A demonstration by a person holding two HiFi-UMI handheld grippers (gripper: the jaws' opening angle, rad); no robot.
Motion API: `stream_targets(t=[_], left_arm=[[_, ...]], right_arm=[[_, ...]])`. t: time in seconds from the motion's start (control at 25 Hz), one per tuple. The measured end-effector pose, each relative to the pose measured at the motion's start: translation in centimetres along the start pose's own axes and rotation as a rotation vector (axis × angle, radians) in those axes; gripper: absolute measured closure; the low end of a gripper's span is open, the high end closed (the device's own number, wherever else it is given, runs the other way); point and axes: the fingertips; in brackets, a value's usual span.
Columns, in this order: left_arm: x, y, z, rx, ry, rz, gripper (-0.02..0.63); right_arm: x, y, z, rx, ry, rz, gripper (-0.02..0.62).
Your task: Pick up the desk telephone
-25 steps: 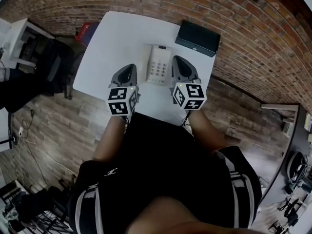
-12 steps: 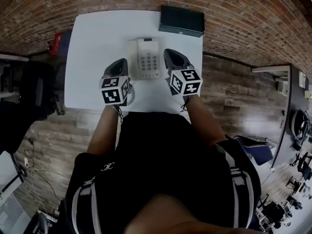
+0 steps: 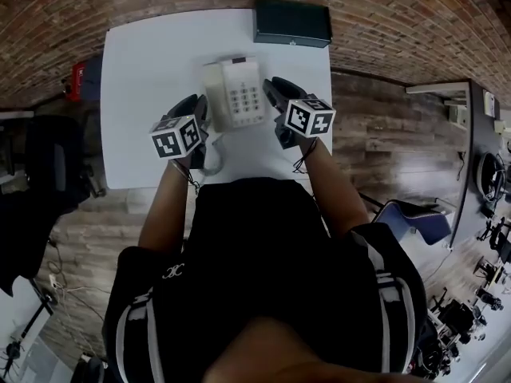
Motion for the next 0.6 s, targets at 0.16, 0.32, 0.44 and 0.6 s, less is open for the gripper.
stream_targets(t=[0.16,0.32,0.44,0.6], left_arm=[[0.4,0.6,1.2,0.137,-0.017,-0.143,0.363],[1.0,1.7,2.3,0.253,-0.047,-0.342,0.294],[1.5,2.6,3.2,0.303,-0.043,-0.423,0.275],[2.2,3.5,4.3,0.34,-0.025,-0.5,0.267]], right_arm=[[1.3,-0.5,1.7,-0.029,0.061,0.046,0.464],[2.0,-0.6,3.3,-0.058,0.099,0.105,0.431],[2.6,-1.0,4.4,-0.08,0.125,0.188,0.403],[3.8,-1.6,5.6,-0.096,0.181,0.266,0.38]])
Point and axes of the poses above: the fingertips, and each gripper's own axes: z forward along the fingers, y to its left, x out of its underside, and after that the axes turned 12 degrees about x, right-handed
